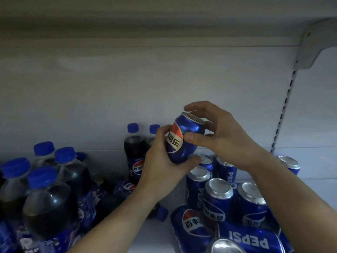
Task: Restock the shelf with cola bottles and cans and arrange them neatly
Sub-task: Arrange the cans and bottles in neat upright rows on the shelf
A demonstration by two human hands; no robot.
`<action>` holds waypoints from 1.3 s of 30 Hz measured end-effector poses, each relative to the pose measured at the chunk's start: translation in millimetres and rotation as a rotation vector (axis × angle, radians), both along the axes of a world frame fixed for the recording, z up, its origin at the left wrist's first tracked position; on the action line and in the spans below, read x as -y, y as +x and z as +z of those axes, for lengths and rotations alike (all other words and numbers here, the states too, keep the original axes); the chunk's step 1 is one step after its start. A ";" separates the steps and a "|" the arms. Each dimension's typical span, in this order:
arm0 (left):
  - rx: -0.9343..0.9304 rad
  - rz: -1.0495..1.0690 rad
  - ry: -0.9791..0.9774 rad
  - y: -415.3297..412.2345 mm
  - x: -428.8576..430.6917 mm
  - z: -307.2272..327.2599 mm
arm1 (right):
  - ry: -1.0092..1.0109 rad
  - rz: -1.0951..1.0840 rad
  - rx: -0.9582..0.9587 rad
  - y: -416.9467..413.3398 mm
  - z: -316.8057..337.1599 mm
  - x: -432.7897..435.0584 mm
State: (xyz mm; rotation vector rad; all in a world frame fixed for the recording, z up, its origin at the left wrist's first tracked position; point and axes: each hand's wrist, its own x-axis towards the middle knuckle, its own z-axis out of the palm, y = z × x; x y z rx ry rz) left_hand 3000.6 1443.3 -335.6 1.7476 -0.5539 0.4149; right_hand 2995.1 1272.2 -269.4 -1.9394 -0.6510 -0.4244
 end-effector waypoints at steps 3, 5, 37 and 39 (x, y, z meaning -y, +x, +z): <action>-0.185 -0.170 0.025 2.6 -4.5 10.2 | -0.007 0.112 -0.046 0.3 -1.8 12.2; -0.243 -0.177 -0.015 4.7 -3.0 4.0 | -0.040 0.113 -0.088 3.5 -4.9 20.2; -0.432 0.232 0.033 -52.4 -57.5 -56.8 | 0.187 -0.350 -0.257 -10.0 -1.7 55.8; -0.431 0.252 0.066 -58.3 -62.7 -59.6 | 0.410 -0.240 -0.411 -15.2 -6.8 45.9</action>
